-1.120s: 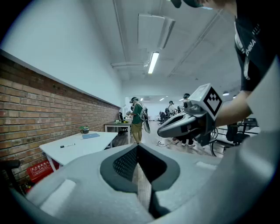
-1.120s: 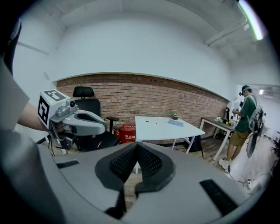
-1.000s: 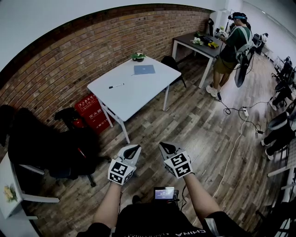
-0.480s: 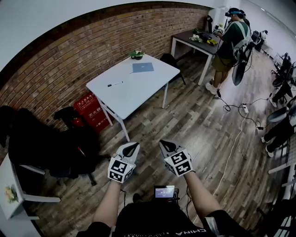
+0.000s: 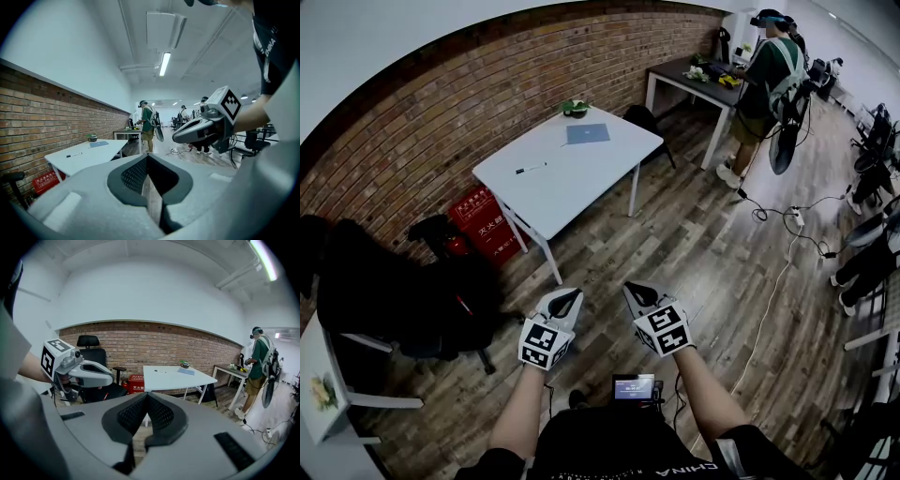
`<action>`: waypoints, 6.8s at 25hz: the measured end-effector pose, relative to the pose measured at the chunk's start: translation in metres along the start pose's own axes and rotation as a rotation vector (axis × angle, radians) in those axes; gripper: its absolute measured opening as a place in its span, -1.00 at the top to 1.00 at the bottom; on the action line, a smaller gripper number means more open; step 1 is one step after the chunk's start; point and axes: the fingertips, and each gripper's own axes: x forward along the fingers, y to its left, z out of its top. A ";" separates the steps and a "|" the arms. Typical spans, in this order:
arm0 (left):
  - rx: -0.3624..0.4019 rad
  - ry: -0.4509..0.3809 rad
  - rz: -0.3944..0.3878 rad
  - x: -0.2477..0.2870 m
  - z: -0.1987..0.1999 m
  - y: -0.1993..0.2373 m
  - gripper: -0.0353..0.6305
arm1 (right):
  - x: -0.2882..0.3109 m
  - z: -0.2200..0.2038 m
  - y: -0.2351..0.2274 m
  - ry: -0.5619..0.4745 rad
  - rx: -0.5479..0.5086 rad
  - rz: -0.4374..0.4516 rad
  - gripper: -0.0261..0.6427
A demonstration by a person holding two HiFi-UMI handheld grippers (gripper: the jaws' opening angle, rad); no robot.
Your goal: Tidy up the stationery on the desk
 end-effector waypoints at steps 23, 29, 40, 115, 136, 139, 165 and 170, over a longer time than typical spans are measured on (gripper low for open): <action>0.019 0.043 0.019 0.060 -0.001 -0.031 0.87 | -0.015 -0.034 -0.068 0.018 0.014 0.015 0.90; 0.007 0.050 0.013 0.082 -0.005 -0.022 0.87 | 0.002 -0.038 -0.086 0.033 0.031 0.022 0.90; -0.024 0.045 -0.031 0.160 -0.009 0.046 0.87 | 0.072 -0.023 -0.144 0.073 0.033 -0.020 0.90; -0.149 0.168 0.125 0.517 0.005 0.300 0.87 | 0.381 0.051 -0.475 0.132 0.022 0.167 0.90; -0.220 0.158 0.224 0.544 0.002 0.471 0.87 | 0.548 0.135 -0.483 0.159 -0.053 0.257 0.90; -0.226 0.156 0.236 0.542 0.001 0.481 0.87 | 0.558 0.141 -0.477 0.163 -0.058 0.275 0.90; -0.335 0.171 0.542 0.535 -0.006 0.506 0.87 | 0.616 0.156 -0.463 0.183 -0.204 0.584 0.90; -0.354 0.173 0.608 0.525 -0.008 0.504 0.87 | 0.623 0.157 -0.450 0.182 -0.241 0.654 0.90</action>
